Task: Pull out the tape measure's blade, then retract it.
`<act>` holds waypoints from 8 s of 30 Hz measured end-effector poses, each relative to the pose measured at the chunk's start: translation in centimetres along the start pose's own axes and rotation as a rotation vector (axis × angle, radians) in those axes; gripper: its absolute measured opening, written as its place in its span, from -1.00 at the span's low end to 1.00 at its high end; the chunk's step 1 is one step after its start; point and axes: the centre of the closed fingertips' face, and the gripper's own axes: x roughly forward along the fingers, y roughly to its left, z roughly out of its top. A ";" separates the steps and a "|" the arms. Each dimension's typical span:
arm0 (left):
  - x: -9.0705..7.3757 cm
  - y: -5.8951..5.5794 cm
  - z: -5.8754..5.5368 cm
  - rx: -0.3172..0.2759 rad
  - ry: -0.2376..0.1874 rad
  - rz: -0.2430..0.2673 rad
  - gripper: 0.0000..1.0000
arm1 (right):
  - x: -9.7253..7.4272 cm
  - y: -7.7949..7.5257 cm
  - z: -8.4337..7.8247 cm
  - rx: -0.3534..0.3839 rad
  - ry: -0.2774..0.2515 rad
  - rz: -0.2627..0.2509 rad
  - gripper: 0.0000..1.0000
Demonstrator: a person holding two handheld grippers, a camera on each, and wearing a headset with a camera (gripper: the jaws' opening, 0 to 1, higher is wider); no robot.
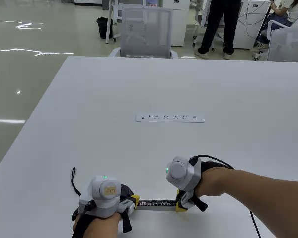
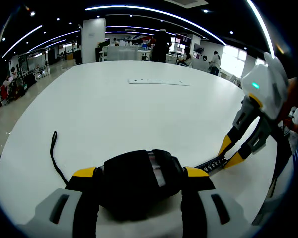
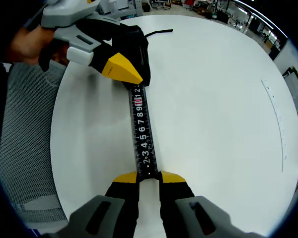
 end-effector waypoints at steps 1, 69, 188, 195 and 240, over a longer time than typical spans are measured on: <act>0.0 0.0 0.0 0.000 0.001 0.000 0.28 | 0.0 0.0 0.0 0.001 -0.001 0.000 -0.70; 0.0 0.0 0.0 -0.002 0.007 -0.005 0.28 | 1.2 0.8 4.2 -0.031 -0.046 0.006 -0.70; -0.1 0.0 -0.1 -0.028 0.004 -0.030 0.29 | 3.0 1.4 10.3 -0.082 -0.173 0.017 -0.71; -0.1 -0.1 -0.1 -0.029 0.003 -0.031 0.29 | 3.1 1.5 10.7 -0.085 -0.189 0.016 -0.70; -0.1 0.1 0.0 -0.044 0.002 -0.054 0.29 | 2.8 1.4 10.9 -0.037 -0.394 -0.014 -0.71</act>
